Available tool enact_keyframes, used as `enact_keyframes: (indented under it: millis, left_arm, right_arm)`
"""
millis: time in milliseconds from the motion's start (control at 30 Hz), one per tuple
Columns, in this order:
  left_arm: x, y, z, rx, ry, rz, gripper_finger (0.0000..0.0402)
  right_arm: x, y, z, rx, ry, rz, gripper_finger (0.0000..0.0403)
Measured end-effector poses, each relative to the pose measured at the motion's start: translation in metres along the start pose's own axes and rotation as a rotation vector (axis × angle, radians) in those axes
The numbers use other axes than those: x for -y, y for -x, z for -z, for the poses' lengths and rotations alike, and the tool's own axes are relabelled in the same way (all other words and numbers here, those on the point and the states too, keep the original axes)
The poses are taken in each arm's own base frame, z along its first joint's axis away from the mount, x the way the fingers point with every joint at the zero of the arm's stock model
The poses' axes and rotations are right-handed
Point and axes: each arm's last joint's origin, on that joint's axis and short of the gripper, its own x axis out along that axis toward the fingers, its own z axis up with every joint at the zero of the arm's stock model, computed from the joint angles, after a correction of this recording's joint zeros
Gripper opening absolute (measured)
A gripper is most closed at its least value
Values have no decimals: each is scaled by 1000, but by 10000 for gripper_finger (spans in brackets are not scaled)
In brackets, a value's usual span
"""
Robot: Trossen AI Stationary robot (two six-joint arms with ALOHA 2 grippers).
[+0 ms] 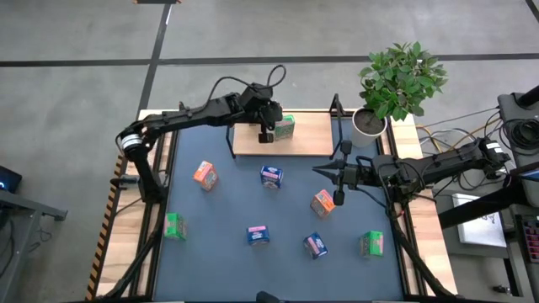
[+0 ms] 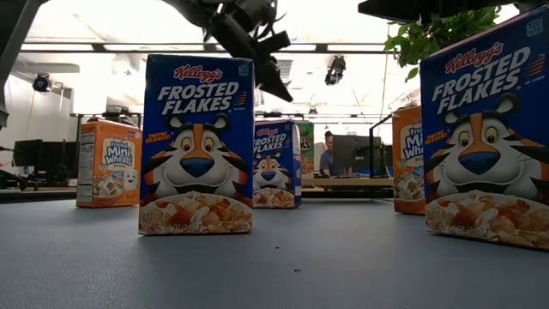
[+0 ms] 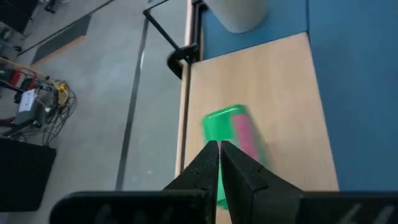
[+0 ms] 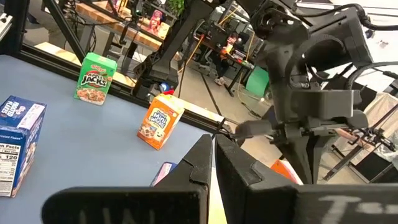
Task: Stack cereal on shelf
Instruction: Put the center green cereal box on the shelf
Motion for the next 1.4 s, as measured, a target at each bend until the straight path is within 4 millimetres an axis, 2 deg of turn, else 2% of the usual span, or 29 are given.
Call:
enact_keyframes:
  millis: [133, 200, 433, 800, 1033, 1167, 1400]
  left_arm:
    - [8, -3, 10, 30, 1, 216, 1]
    - [13, -5, 15, 1, -7, 250, 1]
    - [13, -8, 23, -73, -11, 198, 0]
    - [12, -32, 33, -138, -3, 123, 0]
    - [11, -32, 29, -94, 17, 124, 0]
    - [10, -26, 16, 8, 13, 175, 0]
    - [-5, -26, 12, 88, 16, 87, 0]
  right_arm:
    - [1, 0, 0, -11, 0, 20, 11]
    - [0, 0, 1, -16, -1, 22, 11]
    - [0, 0, 1, -17, 1, 21, 11]
    - [1, 0, 1, -16, -1, 22, 11]
    - [1, 0, 1, -16, -1, 22, 11]
    - [1, 0, 1, -16, 0, 22, 11]
    - [1, 0, 1, -17, 0, 23, 11]
